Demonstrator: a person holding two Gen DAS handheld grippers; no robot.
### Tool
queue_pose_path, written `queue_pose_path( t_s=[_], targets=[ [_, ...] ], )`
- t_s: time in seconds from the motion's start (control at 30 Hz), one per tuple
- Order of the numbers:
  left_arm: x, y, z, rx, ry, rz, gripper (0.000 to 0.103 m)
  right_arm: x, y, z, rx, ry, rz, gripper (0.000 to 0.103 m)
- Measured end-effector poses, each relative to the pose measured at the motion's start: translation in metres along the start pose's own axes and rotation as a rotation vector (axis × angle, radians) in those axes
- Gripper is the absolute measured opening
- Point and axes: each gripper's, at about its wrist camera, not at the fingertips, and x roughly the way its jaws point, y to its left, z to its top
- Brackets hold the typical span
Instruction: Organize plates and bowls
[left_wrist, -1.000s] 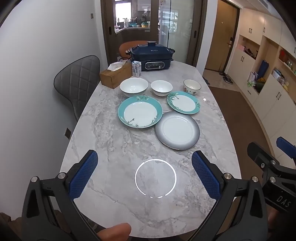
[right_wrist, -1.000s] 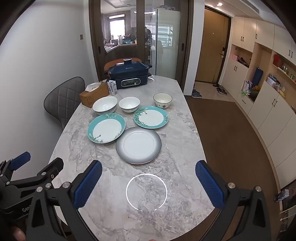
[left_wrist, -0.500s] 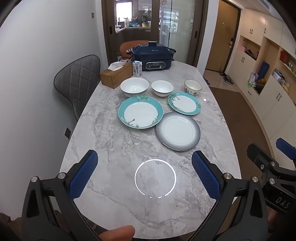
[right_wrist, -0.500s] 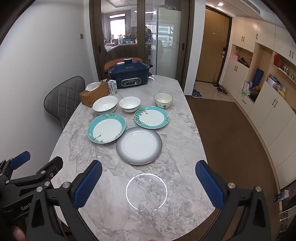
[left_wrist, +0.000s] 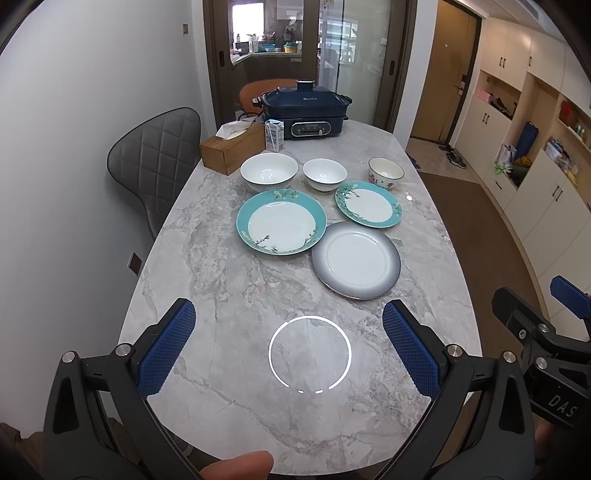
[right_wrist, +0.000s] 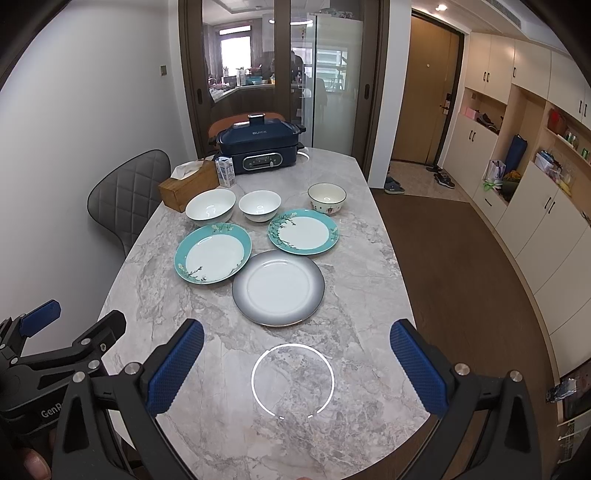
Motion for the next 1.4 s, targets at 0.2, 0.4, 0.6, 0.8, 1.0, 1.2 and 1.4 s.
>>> queue_pose_path(
  t_s=[0.2,0.4,0.6,0.8,1.0,1.2,1.4],
  targets=[
    [0.008,0.001,-0.006,-0.004,0.002,0.004,0.103,0.0,-0.001,-0.002,0.001,0.002,0.001,0.103],
    [0.009,0.001,-0.008,-0.004,0.002,0.002,0.103,0.001,0.0,-0.004,0.0,0.003,0.002,0.103],
    [0.009,0.002,-0.008,-0.005,0.004,0.002,0.103,0.0,-0.001,-0.005,0.0,0.004,0.002,0.103],
    [0.01,0.002,-0.008,-0.005,0.004,0.003,0.103,0.001,0.0,-0.005,0.0,0.006,0.002,0.103],
    [0.01,0.003,-0.008,-0.004,0.005,0.002,0.103,0.001,-0.001,-0.005,0.0,0.006,0.002,0.103],
    [0.011,0.003,-0.008,-0.005,0.006,0.002,0.103,0.001,-0.001,-0.005,0.0,0.008,0.003,0.103],
    [0.011,0.003,-0.009,-0.007,0.007,0.002,0.103,0.001,-0.001,-0.005,0.0,0.009,0.003,0.103]
  ],
)
